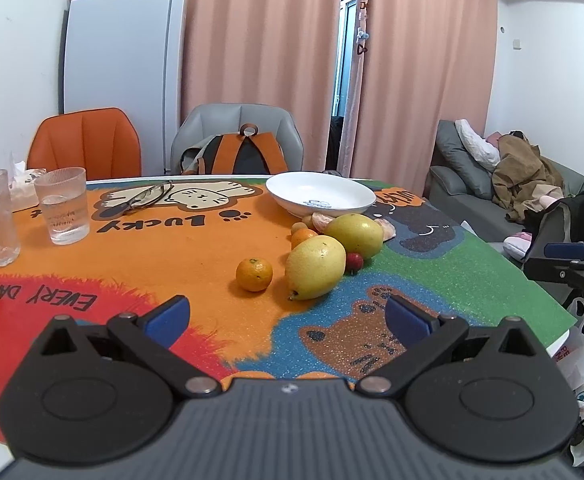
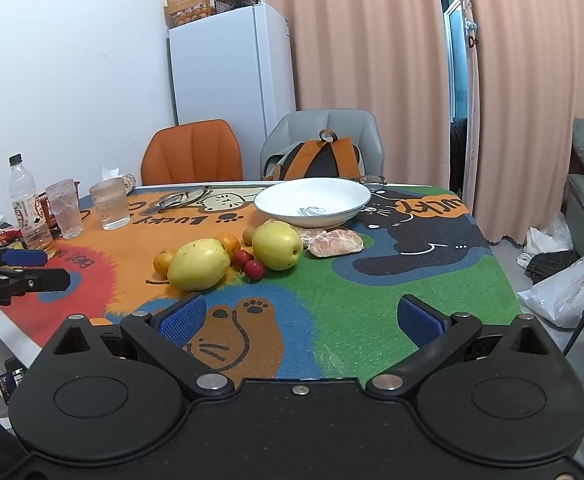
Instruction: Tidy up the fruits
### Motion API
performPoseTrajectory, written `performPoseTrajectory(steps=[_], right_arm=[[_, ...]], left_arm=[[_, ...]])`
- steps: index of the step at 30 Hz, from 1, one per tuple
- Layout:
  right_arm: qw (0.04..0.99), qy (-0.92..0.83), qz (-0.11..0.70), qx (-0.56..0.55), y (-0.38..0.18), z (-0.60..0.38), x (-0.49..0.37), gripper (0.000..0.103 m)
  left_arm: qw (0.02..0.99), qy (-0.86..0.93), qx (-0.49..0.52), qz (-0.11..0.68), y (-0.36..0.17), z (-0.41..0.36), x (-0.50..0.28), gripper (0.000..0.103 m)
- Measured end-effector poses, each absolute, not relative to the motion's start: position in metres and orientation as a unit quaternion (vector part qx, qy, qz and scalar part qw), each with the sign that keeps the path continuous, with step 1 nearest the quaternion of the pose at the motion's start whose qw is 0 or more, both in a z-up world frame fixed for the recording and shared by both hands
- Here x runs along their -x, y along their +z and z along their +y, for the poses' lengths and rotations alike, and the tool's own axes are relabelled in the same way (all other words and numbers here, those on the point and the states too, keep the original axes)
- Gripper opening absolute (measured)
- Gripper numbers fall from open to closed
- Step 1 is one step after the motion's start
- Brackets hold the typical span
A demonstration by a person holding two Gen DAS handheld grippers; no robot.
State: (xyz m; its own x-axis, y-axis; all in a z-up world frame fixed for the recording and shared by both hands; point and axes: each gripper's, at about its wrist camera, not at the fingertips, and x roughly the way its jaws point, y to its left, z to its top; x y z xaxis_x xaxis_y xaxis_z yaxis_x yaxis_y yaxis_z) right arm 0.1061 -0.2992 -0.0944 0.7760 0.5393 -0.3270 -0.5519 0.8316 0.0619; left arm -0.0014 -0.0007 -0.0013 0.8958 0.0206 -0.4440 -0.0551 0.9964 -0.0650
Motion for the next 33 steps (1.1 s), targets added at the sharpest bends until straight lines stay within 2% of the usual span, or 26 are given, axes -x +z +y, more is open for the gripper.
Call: performPoseTrajectory(steps=[33], right_arm=[[0.942,0.29,0.166,0.024,-0.0945,-0.2977,-0.105,0.103]], left_arm=[[0.973,0.015,0.034,0.229,-0.0017,-0.0017,0.0002,0.103]])
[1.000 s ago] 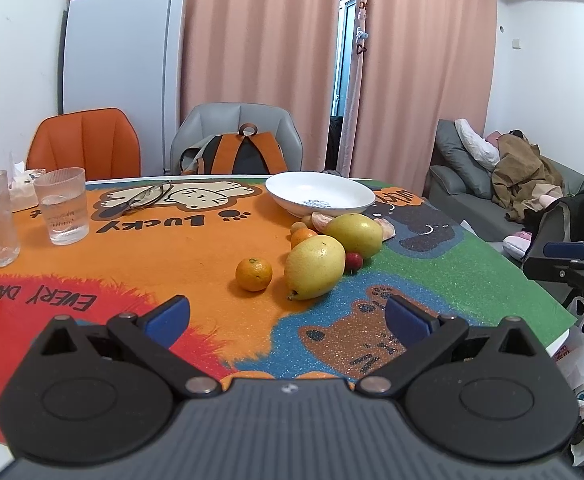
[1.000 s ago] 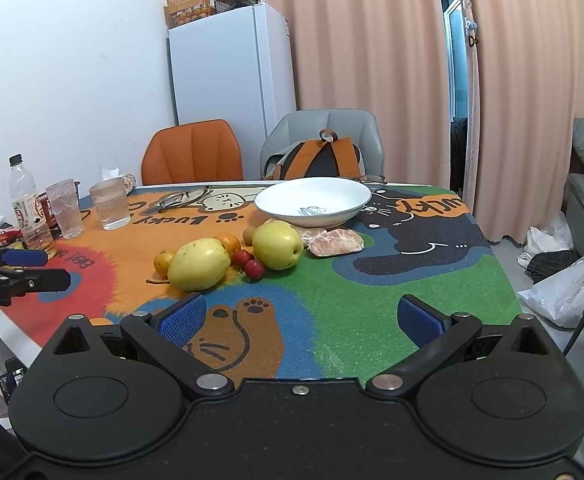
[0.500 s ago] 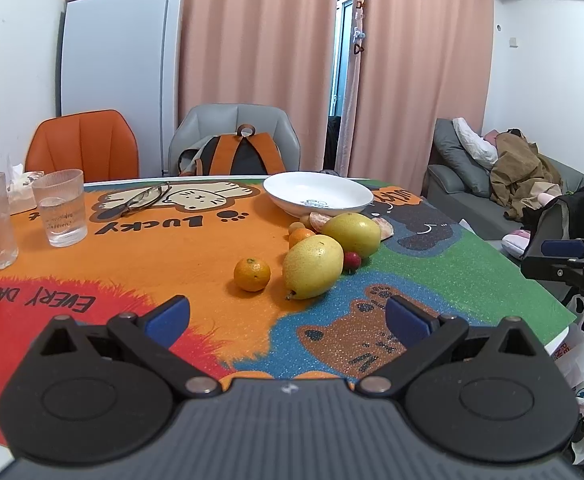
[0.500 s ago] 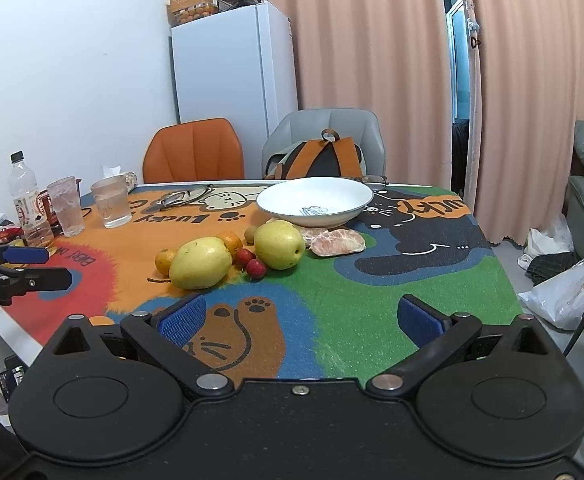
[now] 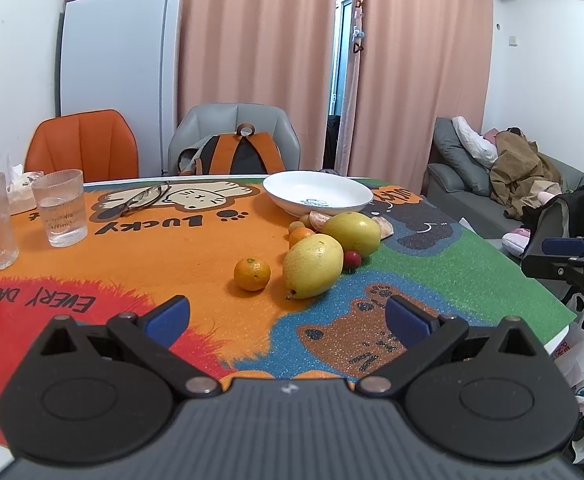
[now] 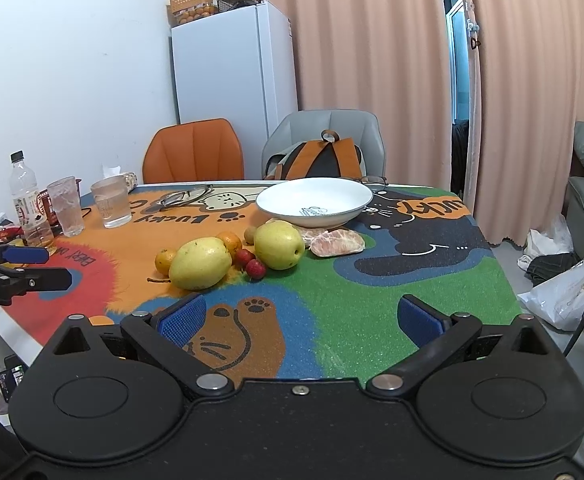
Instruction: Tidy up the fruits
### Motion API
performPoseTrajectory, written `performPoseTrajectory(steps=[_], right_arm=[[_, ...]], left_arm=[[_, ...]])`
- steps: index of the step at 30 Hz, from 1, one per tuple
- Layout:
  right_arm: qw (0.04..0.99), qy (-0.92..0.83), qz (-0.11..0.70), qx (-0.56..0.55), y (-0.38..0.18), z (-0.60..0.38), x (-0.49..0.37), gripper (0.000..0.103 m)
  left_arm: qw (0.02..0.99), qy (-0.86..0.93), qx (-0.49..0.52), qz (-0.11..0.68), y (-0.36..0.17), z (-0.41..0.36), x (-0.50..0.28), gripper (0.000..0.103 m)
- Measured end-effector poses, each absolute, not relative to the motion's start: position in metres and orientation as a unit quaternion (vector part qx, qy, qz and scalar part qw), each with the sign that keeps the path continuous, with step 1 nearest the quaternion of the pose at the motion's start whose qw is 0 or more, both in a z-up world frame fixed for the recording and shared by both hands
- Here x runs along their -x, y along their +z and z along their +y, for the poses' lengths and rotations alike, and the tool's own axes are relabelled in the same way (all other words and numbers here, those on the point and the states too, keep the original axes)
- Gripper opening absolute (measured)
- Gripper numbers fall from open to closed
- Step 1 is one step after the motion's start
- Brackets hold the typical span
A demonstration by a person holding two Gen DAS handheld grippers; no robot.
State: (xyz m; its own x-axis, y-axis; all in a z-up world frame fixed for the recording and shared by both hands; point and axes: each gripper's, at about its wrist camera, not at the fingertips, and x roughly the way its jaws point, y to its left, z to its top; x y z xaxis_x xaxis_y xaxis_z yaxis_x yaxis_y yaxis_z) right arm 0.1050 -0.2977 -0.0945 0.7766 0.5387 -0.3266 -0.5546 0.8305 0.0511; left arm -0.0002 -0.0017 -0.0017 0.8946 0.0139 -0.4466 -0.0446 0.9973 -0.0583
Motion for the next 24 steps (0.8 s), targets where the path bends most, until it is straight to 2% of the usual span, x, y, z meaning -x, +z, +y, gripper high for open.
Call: performPoseTrajectory(steps=[24], right_arm=[[0.941,0.294,0.166,0.026,-0.0949,-0.296,-0.1047,0.103]], left_arm=[[0.973,0.016,0.03,0.227,0.0004,-0.0026,0.0007,0.103]])
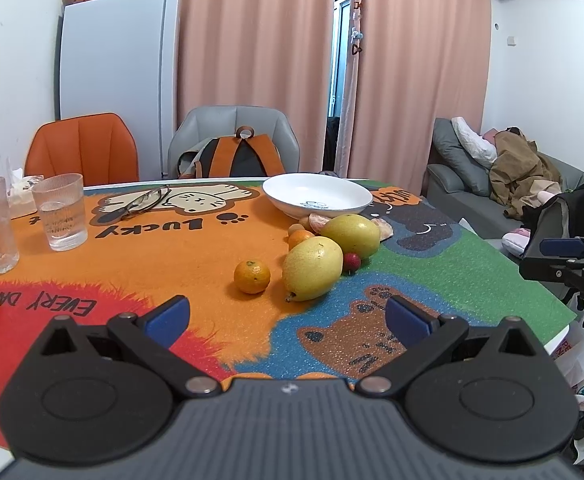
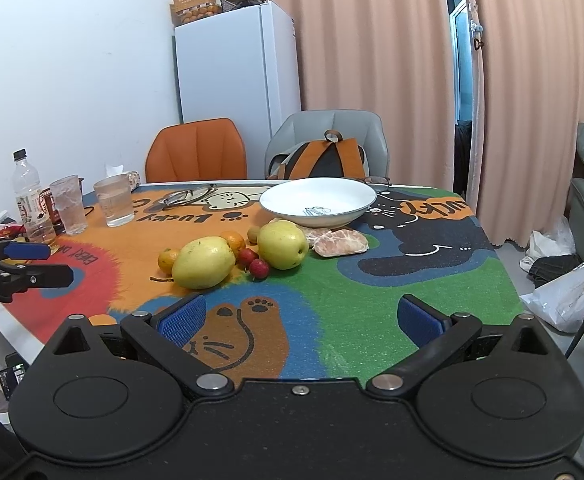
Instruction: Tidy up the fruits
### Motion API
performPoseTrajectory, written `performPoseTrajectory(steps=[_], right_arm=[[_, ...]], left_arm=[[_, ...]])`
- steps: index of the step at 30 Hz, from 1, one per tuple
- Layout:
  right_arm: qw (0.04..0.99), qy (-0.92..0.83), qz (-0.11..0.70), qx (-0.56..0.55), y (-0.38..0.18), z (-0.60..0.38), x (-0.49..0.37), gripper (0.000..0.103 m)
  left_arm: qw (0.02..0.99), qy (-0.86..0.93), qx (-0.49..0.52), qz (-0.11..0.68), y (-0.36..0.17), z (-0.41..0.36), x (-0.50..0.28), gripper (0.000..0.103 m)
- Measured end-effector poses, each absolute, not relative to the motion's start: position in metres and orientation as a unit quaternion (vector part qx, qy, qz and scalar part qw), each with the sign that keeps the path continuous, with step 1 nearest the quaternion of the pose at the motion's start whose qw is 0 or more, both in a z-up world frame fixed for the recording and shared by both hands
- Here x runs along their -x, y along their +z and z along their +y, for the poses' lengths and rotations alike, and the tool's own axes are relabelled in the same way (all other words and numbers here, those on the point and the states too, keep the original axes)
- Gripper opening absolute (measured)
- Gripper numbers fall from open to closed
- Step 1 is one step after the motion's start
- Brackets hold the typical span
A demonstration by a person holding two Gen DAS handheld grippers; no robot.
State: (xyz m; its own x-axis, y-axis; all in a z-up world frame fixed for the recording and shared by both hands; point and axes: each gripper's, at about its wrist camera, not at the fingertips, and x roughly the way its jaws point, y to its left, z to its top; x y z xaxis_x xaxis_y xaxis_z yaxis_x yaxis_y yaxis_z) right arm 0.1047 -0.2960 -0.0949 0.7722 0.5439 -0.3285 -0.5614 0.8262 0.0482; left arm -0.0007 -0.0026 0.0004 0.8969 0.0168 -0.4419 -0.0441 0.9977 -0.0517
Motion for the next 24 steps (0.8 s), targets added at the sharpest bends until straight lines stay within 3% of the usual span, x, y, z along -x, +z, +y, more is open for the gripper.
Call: performPoseTrajectory(steps=[24], right_arm=[[0.938,0.294,0.181,0.02,-0.105,-0.293,-0.117,0.103]], left_arm=[[0.974,0.015,0.033,0.222,-0.004,0.008,-0.019,0.103]])
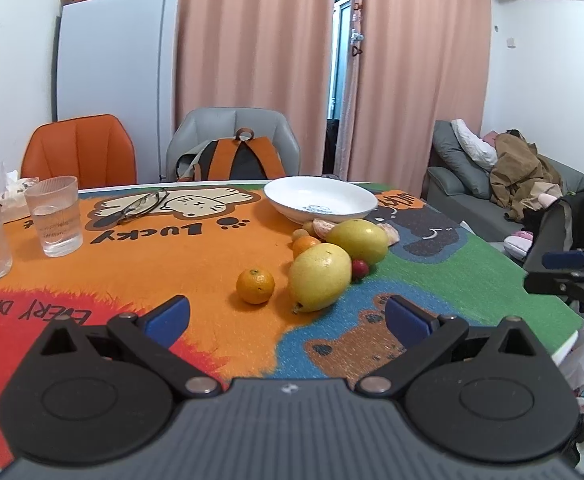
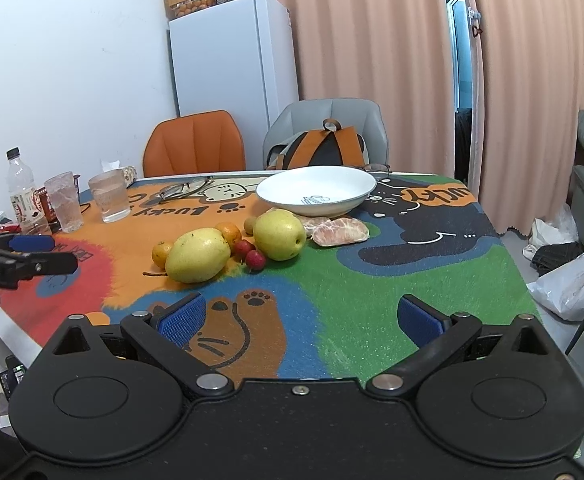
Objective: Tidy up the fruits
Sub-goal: 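Grasp the mandarin orange with the left tool while the right tool grasps a red strawberry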
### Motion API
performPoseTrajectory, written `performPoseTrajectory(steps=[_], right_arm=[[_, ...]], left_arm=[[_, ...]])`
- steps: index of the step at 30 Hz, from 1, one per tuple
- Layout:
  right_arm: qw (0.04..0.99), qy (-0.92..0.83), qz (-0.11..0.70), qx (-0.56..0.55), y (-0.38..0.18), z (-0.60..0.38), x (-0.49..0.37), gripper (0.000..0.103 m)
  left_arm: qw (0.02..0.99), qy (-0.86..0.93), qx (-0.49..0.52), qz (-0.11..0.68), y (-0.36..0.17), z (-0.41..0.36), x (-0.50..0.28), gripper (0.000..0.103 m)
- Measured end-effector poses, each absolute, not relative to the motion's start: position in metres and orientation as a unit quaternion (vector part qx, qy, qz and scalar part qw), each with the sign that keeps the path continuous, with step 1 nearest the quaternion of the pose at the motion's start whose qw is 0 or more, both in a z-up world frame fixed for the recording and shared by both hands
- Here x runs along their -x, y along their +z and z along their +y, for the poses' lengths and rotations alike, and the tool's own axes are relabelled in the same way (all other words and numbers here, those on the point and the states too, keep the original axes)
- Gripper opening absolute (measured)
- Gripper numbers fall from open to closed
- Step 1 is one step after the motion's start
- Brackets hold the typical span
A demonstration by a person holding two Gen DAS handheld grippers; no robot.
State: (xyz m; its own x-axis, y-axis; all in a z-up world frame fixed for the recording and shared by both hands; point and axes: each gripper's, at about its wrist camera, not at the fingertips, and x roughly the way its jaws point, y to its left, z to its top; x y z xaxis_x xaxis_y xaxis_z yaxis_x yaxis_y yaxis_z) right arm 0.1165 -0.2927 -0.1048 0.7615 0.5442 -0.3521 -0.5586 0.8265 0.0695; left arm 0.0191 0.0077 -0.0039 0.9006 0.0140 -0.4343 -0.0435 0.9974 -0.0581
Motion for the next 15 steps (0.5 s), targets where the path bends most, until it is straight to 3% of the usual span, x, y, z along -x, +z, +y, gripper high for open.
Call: performPoseTrajectory(steps=[12,15], right_arm=[[0.933,0.298,0.199,0.016,-0.111,-0.284,-0.131,0.103],[0.932,0.299,0.203,0.015,-0.113,-0.282,-0.134,0.103]], left_arm=[[0.971,0.048,0.04,0.231,-0.027,0.041,-0.068,0.1],[0.969,0.045,0.042,0.239,-0.036,0.047,-0.079,0.092]])
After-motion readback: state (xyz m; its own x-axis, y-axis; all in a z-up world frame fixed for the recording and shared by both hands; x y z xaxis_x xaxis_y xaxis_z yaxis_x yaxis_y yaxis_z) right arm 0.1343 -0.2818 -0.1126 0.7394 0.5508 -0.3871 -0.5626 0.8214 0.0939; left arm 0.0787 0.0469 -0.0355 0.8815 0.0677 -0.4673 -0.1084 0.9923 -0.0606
